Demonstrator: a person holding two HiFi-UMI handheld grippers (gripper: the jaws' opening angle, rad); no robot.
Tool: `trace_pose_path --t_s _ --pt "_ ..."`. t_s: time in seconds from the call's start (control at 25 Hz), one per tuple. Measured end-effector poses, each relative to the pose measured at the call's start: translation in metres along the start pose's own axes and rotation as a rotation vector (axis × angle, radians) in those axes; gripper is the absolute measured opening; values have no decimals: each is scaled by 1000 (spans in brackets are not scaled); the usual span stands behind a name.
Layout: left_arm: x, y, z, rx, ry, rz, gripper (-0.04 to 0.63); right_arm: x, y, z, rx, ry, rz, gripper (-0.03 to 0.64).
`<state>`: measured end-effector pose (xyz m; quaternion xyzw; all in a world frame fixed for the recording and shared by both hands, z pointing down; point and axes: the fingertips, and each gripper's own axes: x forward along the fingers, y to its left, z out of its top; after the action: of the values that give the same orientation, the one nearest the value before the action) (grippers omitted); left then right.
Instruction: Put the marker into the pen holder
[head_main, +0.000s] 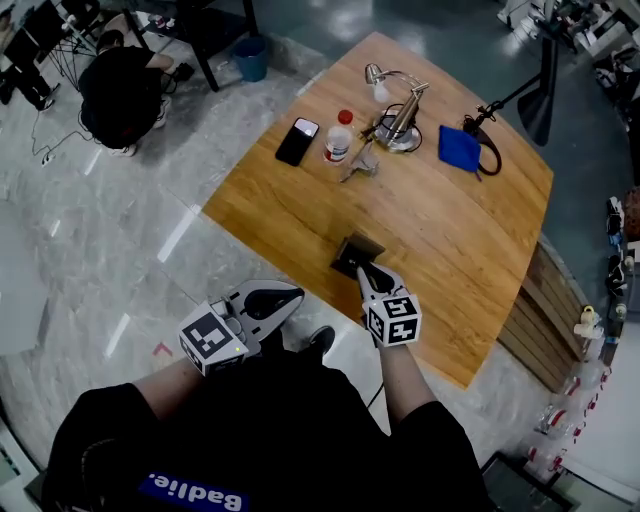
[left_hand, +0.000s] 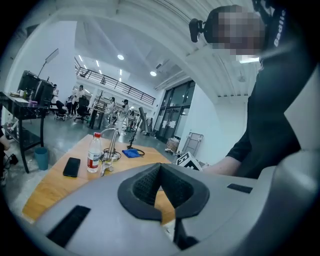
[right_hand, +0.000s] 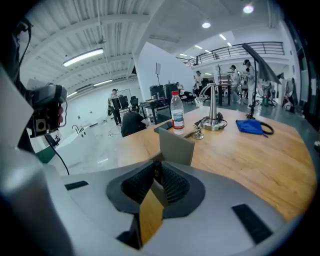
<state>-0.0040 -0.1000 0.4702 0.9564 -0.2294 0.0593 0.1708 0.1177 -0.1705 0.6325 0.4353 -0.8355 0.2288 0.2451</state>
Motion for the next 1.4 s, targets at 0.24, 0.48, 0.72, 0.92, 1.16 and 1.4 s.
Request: trace_pose_path --t_s 0.24,0.48,0.72,0.92,1.16,1.4 --pt "9 -19 -6 5 -7 20 5 -4 3 -12 -117 37 62 51" --pt "12 -35 2 16 -27 20 5 -36 1 -7 -99 -24 68 92" --pt "23 -54 12 54 -30 -40 3 -115 40 29 100 -227 148 92" --pt "39 -66 26 82 -37 -99 5 -172 77 78 64 -433 200 43" --pt "49 -81 38 85 -50 -172 5 -195 90 100 -30 -520 162 6" --pt "54 -87 37 107 -41 -205 5 -201 92 96 -50 -527 141 5"
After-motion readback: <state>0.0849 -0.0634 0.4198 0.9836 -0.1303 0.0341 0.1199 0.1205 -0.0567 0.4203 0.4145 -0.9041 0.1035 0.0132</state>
